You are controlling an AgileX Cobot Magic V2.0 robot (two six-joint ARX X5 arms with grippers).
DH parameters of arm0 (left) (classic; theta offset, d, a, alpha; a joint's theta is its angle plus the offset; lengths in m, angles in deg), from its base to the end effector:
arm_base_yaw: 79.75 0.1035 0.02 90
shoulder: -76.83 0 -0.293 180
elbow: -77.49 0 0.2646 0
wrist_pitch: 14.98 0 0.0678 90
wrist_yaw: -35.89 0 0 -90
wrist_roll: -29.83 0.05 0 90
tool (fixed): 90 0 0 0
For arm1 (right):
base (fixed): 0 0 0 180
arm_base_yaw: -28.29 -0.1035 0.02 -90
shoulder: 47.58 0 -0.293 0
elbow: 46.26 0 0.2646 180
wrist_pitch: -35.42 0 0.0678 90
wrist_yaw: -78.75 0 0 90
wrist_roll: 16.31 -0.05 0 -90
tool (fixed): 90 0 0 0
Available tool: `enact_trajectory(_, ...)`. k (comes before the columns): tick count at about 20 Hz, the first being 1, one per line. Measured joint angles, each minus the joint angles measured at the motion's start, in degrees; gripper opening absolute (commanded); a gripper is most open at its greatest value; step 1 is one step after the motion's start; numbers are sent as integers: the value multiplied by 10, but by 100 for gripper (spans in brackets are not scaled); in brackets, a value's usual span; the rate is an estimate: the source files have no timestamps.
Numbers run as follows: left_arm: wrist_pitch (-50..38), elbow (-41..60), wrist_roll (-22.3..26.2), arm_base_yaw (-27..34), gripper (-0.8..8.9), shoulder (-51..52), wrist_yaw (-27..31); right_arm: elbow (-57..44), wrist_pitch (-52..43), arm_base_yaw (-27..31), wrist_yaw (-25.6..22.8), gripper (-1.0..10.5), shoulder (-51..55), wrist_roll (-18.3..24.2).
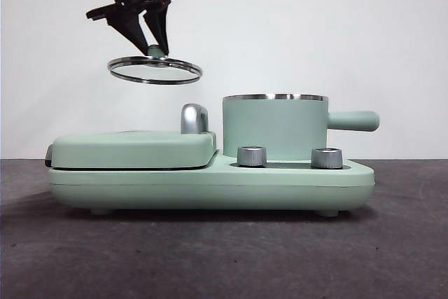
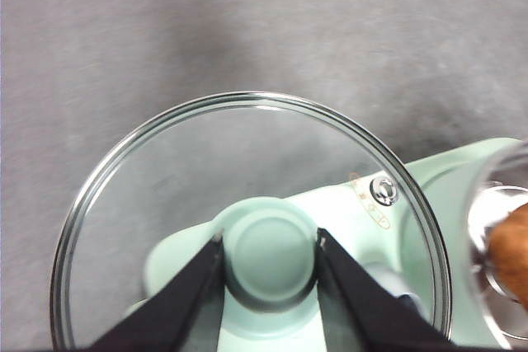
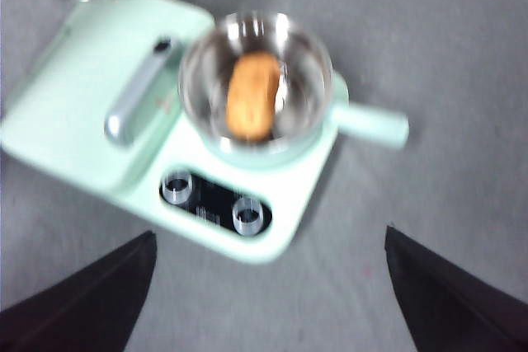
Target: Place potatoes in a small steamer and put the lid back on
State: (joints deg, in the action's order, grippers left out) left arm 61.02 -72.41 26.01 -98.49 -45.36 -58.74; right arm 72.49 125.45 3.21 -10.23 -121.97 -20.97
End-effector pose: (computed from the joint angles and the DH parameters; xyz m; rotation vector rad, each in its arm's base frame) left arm 0.4614 -0.1608 0.3867 0.0424 0.8539 -0.3549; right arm 0.1922 0.0909 0.4864 -0.0917 0.8022 0.3983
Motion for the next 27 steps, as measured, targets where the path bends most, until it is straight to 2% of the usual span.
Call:
enact_trajectory(6,-10,0,0,-41,14,0,0,-269,-4,0,-31,440,275,-7)
enact_trajectory(9,-14,0,0,-64,14,0,0,-370,-62,0,-25,441,401,-45)
enact_trajectory(12,-13,0,0,-90,14,0,0,-440,-69,0,-24,440,497,-86)
enact_trajectory(17,-1,0,0,-146,14,0,5,-493,-73,0,-25,440,561,-123)
enact_trajectory(27,-58,0,2,-210,14,0,56,-501,-99,0,-25,440,560,-128)
